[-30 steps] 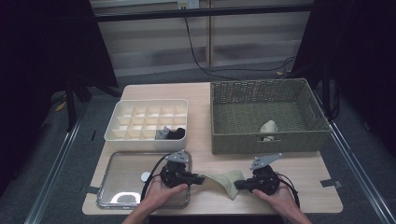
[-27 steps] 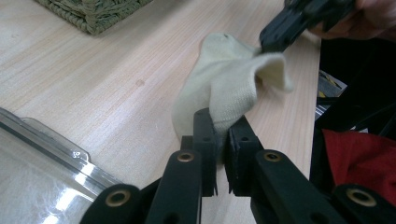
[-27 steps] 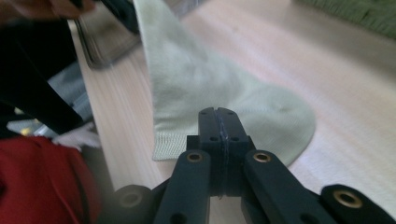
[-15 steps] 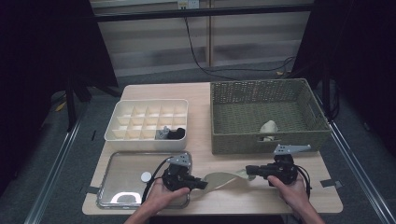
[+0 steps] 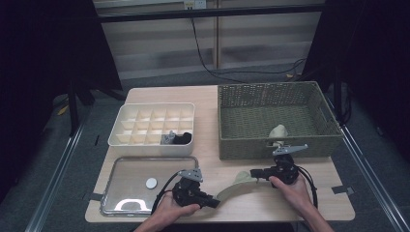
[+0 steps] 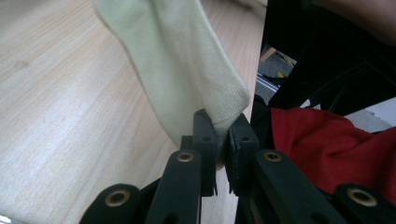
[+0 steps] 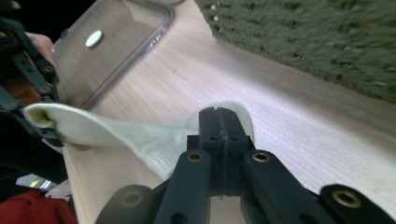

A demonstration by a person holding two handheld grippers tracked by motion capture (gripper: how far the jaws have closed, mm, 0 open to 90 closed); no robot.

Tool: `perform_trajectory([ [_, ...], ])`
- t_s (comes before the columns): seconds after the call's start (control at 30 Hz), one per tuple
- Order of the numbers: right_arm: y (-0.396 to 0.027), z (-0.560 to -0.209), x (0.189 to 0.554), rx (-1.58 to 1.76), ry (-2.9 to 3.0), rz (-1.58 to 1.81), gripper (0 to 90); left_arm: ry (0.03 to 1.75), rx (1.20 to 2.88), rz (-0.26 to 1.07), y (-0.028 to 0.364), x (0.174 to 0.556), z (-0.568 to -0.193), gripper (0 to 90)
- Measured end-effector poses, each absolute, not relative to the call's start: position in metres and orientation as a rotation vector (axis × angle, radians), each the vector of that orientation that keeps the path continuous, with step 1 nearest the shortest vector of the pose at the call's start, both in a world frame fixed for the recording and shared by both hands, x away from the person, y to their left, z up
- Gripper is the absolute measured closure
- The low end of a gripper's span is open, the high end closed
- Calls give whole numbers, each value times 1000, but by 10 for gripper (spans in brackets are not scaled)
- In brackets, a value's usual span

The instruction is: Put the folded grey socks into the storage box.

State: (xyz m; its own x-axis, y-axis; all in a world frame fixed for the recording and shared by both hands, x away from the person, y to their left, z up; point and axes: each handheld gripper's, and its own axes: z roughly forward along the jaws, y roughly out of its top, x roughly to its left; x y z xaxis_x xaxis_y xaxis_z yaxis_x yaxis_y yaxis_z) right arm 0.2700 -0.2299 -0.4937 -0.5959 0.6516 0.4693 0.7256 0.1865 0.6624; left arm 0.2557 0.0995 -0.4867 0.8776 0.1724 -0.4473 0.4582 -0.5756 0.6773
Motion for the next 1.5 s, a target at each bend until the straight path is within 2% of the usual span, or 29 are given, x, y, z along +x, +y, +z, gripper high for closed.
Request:
perform_trajectory([
  [0.47, -235, -474, 260, -1317, -2315, -1541, 899, 439, 2089, -410, 106, 260, -472, 842],
  [0.83, -227, -476, 253, -1265, -2344, -1521, 864, 433, 2018, -432, 100, 263, -463, 842],
  [1.03, -215, -480, 247, -1192, -2381, -1485, 774, 456, 2012, -419, 99, 267, -462, 842],
  [1.2, -203, -480, 237, -1149, -2417, -1461, 605, 470, 1995, -408, 101, 269, -460, 842],
  [1.5, -184, -489, 235, -1126, -2505, -1387, 485, 457, 1993, -391, 100, 269, -457, 842],
])
